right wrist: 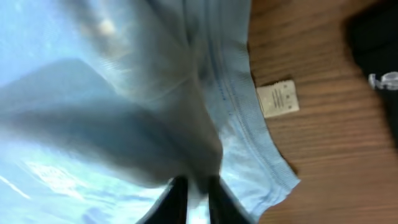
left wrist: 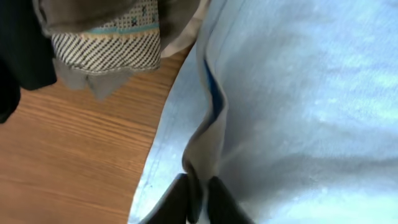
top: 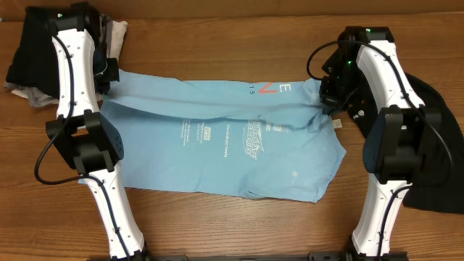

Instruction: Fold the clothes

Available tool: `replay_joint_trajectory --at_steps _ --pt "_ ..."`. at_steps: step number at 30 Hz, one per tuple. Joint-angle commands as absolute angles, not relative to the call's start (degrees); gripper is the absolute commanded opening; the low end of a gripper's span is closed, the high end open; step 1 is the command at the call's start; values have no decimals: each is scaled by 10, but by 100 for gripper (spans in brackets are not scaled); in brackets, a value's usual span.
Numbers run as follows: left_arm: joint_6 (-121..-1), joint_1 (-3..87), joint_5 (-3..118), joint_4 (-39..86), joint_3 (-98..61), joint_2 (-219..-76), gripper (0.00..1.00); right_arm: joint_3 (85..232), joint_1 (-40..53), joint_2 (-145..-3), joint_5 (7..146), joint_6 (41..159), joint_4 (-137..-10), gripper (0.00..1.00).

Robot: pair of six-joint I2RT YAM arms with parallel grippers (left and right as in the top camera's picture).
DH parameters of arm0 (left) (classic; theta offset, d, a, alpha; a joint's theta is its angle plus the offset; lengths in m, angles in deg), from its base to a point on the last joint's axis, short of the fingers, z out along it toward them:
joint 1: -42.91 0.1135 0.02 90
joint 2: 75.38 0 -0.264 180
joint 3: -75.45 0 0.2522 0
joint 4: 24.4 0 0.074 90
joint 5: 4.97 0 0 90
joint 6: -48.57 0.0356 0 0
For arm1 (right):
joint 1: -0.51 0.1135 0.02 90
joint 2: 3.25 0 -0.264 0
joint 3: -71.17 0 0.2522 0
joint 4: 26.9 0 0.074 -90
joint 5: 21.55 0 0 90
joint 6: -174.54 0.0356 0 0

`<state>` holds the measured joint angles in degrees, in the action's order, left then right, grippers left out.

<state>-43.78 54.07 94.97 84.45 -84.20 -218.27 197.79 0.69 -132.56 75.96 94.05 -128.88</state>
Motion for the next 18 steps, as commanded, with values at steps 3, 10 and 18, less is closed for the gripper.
replay_joint_trajectory --at_steps 3,10,18 --pt "-428 546 961 857 -854 -2180 49 1976 7 -1305 762 934 -1288 45" --pt "-427 546 961 855 -854 -2180 64 1979 7 -1300 761 930 -1253 54" --pt "-413 540 937 806 -854 -2180 75 1979 6 -1287 761 927 -1165 88"
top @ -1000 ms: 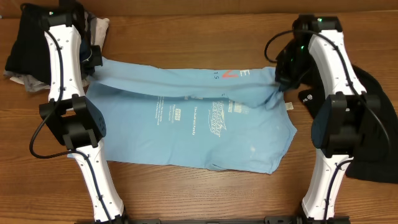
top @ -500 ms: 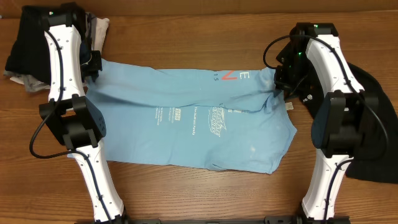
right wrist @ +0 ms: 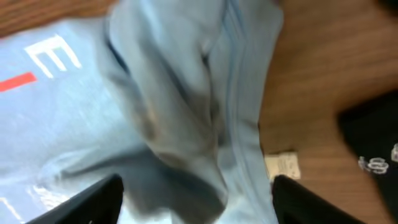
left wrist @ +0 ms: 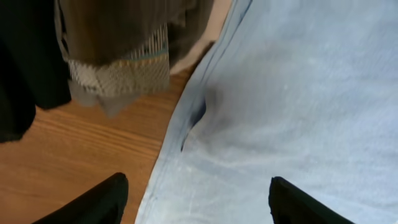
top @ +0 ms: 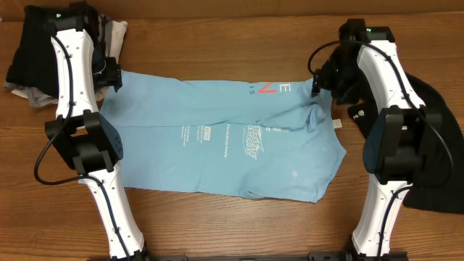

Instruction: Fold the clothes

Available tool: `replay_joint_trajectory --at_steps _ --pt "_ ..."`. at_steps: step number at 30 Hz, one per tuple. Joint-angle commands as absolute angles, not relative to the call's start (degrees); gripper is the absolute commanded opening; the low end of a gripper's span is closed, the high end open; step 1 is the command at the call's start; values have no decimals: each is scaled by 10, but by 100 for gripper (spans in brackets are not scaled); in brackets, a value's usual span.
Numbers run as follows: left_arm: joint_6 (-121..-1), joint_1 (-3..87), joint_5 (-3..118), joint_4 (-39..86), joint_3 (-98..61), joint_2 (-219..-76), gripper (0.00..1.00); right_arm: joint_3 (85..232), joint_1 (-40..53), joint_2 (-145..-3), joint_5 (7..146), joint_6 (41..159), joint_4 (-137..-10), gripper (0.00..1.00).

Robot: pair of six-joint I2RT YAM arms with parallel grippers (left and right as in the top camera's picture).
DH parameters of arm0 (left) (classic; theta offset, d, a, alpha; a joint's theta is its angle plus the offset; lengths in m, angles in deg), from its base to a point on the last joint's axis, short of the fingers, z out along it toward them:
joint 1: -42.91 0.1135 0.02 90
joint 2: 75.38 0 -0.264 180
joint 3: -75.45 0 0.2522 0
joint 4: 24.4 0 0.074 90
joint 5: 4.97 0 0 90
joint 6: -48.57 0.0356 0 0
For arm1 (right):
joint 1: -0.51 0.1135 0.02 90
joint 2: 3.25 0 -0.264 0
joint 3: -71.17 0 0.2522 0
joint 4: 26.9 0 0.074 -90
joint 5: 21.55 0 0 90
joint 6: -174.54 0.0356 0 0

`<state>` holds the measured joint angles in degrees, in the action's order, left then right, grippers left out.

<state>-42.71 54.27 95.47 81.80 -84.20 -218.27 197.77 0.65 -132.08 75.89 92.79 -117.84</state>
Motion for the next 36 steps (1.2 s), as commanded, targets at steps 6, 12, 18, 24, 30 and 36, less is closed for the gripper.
replay_joint_trajectory --at_steps 6,12,18,24,30,36 --pt "-397 526 887 756 -854 -2180 80 1978 0 -1287 761 920 -1113 100" --pt "-397 510 861 712 -854 -2180 83 1960 0 -1304 759 923 -1042 87" --pt "-397 488 841 698 -854 -2180 83 1959 0 -1333 736 950 -1007 79" --pt "-397 471 841 690 -854 -2180 82 1959 0 -1362 724 954 -986 72" --pt "-397 460 841 686 -854 -2180 81 1959 -1 -1377 709 972 -969 48" --pt "-397 457 841 686 -854 -2180 71 1959 -1 -1397 709 983 -945 22"
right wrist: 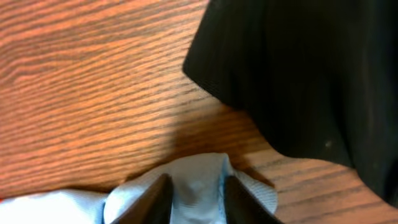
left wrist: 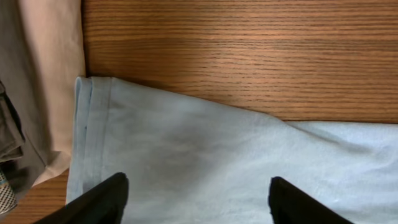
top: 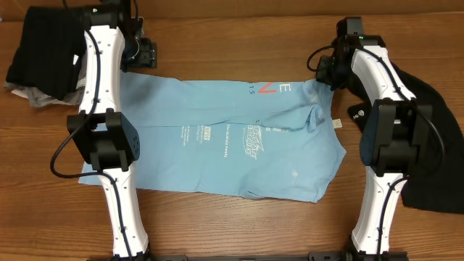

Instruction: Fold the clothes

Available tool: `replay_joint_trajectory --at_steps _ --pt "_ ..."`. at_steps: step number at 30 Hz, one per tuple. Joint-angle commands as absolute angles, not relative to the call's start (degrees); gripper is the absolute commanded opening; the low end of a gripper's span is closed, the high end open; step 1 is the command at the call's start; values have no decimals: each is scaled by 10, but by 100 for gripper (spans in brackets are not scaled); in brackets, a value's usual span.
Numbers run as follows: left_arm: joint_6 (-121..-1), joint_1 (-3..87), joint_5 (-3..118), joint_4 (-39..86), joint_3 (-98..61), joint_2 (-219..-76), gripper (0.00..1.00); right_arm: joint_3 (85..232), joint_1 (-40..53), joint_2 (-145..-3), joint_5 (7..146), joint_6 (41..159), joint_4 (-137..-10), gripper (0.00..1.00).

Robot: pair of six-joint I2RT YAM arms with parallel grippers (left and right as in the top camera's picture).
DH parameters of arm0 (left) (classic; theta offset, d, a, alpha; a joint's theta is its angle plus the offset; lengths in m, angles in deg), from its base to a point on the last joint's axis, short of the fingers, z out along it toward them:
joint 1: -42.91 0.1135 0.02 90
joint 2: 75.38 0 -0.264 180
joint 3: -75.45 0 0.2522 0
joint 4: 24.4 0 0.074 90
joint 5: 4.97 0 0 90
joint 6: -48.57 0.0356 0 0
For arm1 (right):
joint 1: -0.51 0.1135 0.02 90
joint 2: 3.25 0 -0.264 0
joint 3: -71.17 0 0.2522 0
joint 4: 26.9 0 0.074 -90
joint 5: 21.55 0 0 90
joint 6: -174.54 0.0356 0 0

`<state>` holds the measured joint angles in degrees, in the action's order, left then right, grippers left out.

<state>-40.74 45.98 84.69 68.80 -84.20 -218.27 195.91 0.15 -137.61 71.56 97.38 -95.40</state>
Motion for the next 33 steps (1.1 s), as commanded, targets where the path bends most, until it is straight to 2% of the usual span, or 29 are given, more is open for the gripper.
replay_joint_trajectory --at_steps 1,4,9,15,19,22,23,25,27,29,31,33 --pt "-397 456 841 686 -854 -2180 70 1959 -1 -1401 709 984 -943 19" --pt "-397 455 841 685 -854 -2180 65 1959 -1 -1412 706 998 -931 4" --pt "-400 455 839 676 -854 -2180 61 1959 -1 -1417 704 1000 -885 4" --pt "-404 455 837 663 -854 -2180 62 1959 -1 -1417 695 993 -792 4" --pt "-403 455 837 647 -854 -2180 65 1963 -1 -1417 696 994 -750 4" --pt "-403 456 842 632 -855 -2180 70 1993 -1 -1414 701 994 -771 4" --pt "-403 457 845 630 -857 -2180 72 2010 -1 -1410 705 993 -794 8" --pt "-403 459 846 635 -869 -2180 72 2049 -1 -1395 711 993 -842 26" --pt "-407 462 845 652 -897 -2179 73 2087 -1 -1376 711 993 -884 38" --pt "-415 463 845 678 -934 -2176 82 2131 -1 -1348 711 995 -934 48" --pt "-414 463 846 723 -984 -2167 96 2165 -1 -1319 712 1001 -986 56" --pt "-414 463 845 767 -1035 -2154 100 2191 -1 -1283 711 1013 -1042 59"
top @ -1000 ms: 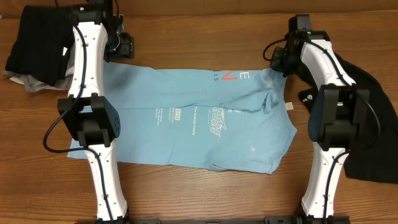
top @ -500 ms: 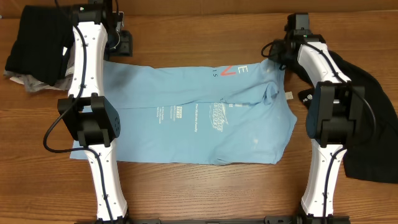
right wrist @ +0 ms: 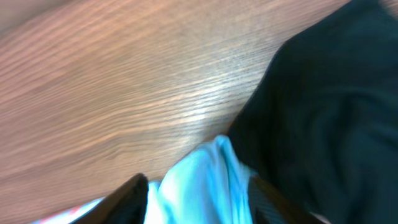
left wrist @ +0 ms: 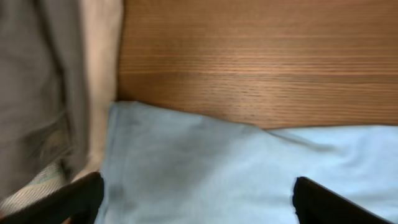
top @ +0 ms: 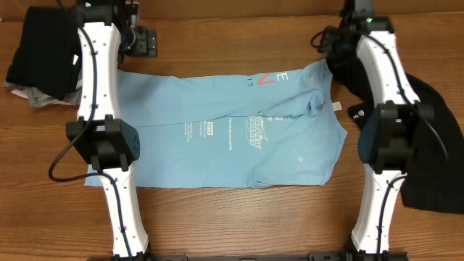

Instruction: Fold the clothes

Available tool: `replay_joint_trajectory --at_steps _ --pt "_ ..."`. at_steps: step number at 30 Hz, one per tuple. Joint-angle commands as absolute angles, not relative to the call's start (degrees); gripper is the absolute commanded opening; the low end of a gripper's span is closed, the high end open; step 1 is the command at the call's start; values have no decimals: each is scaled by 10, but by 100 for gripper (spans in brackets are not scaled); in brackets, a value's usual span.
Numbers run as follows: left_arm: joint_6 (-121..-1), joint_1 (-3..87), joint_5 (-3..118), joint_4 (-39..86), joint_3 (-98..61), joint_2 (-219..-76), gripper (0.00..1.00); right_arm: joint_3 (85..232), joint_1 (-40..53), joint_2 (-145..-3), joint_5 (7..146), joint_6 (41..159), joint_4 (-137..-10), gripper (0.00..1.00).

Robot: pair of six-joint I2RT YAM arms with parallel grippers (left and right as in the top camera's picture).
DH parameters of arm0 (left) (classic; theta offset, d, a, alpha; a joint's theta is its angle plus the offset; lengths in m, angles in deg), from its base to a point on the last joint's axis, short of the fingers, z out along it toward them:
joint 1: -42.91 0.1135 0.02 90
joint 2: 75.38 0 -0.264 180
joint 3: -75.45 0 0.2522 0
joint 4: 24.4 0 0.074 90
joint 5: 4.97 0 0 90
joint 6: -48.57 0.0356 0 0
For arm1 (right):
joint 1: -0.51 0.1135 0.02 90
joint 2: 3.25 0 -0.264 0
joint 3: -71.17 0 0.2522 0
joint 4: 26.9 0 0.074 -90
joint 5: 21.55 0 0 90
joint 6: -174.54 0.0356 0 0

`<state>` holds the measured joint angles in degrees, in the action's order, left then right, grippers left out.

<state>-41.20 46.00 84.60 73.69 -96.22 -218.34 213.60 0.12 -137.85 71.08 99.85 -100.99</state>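
Note:
A light blue T-shirt [top: 225, 127] with white print lies spread flat across the middle of the wooden table [top: 232, 225]. My left gripper [top: 145, 41] is past the shirt's far left corner. In the left wrist view the gripper [left wrist: 199, 200] is wide open, with the shirt's edge [left wrist: 205, 162] lying flat between and ahead of its fingers. My right gripper [top: 324, 38] is past the far right corner. Seen from the right wrist, that gripper [right wrist: 196, 202] is open, its fingers on either side of a raised blue corner [right wrist: 205, 177] of the shirt.
A black garment [top: 428, 145] lies at the right, touching the shirt's far right corner, and shows in the right wrist view [right wrist: 323, 106]. A pile of black cloth [top: 40, 43] and grey cloth [top: 25, 94] sits at the far left; grey and beige cloth [left wrist: 56, 93] borders the shirt there.
The shirt now lies squarer: its right side and near right corner have shifted toward the far edge. Both grippers have moved a little farther back. Both are open, the right one wider.
Both grippers were shut on the shirt's far edge, pinching up folds at the left and right corners. Then both were open, with the cloth dropped. Later they stood beyond the far corners, and the shirt now lies flatter and straighter.

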Motion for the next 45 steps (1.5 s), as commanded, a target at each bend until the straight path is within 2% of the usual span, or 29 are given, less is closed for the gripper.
replay_joint_trajectory --at_steps 1,6,10,21,27,32,37,40,45 --pt "-414 462 846 785 -1059 -2147 100 2196 -1 -1267 711 1022 -1061 60" --pt "-430 453 839 840 -1154 -2094 100 2197 -1 -1181 732 1061 -1153 61" --pt "-430 439 837 862 -1172 -2041 100 2197 -1 -1130 743 1071 -1207 61" --pt "-447 394 835 861 -1163 -1894 100 2196 24 -986 713 1071 -1359 59" --pt "-453 391 841 861 -1059 -1813 100 2159 68 -906 707 1072 -1377 62" --pt "-463 391 911 861 -906 -1727 100 2063 89 -827 706 1089 -1377 62" --pt "-479 391 919 861 -748 -1669 100 1891 90 -729 702 1111 -1364 65" --pt "-486 392 923 861 -661 -1664 100 1757 90 -671 715 1125 -1330 69" --pt "-507 392 927 806 -524 -1664 100 1561 90 -623 792 1131 -1227 71"
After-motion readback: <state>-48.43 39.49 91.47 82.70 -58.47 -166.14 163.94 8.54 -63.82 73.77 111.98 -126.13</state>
